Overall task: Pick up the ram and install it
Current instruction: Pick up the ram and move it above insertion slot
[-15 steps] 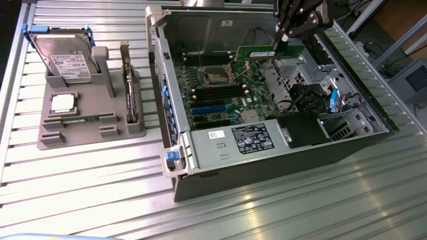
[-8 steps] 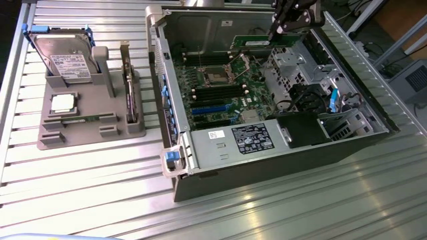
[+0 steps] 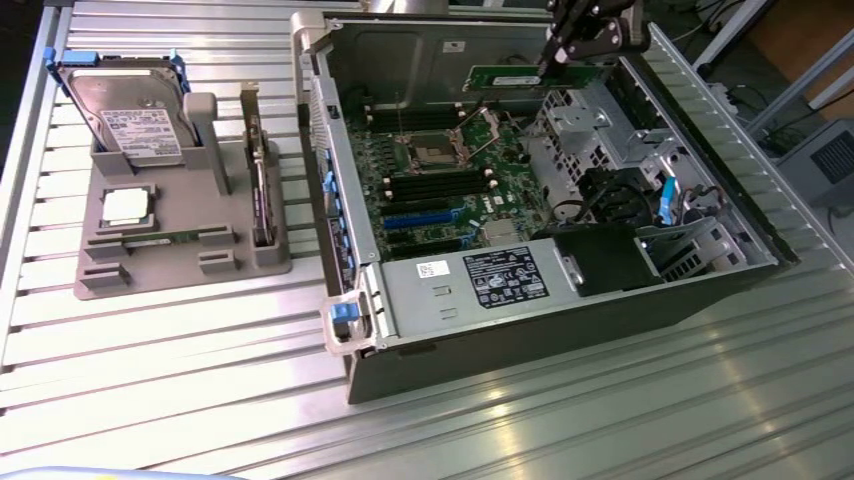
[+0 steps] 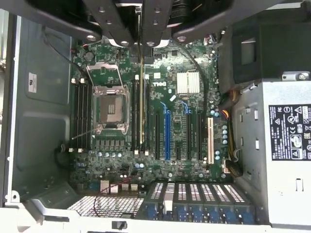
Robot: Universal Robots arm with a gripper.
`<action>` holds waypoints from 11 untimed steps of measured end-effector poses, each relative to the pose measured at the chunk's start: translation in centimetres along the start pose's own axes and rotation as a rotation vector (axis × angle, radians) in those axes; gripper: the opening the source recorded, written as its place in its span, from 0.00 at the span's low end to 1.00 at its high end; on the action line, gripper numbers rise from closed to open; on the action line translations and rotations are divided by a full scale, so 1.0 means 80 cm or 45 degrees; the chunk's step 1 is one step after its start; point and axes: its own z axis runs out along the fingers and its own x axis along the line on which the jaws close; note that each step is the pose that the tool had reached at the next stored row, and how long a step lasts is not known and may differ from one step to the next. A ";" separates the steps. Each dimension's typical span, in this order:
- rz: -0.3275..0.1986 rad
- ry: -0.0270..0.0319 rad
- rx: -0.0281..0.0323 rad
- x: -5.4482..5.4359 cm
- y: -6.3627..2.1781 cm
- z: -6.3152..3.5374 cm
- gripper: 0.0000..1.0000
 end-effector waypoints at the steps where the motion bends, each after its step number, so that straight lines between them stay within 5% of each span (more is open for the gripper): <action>1: 0.000 0.0038 -0.0001 0.000 -0.006 0.000 0.12; 3: 0.000 0.0139 -0.0005 -0.007 -0.030 0.002 0.12; 6: 0.000 0.0177 -0.0007 -0.023 -0.045 0.005 0.12; 11: 0.000 0.0175 -0.0006 -0.023 -0.046 0.005 0.12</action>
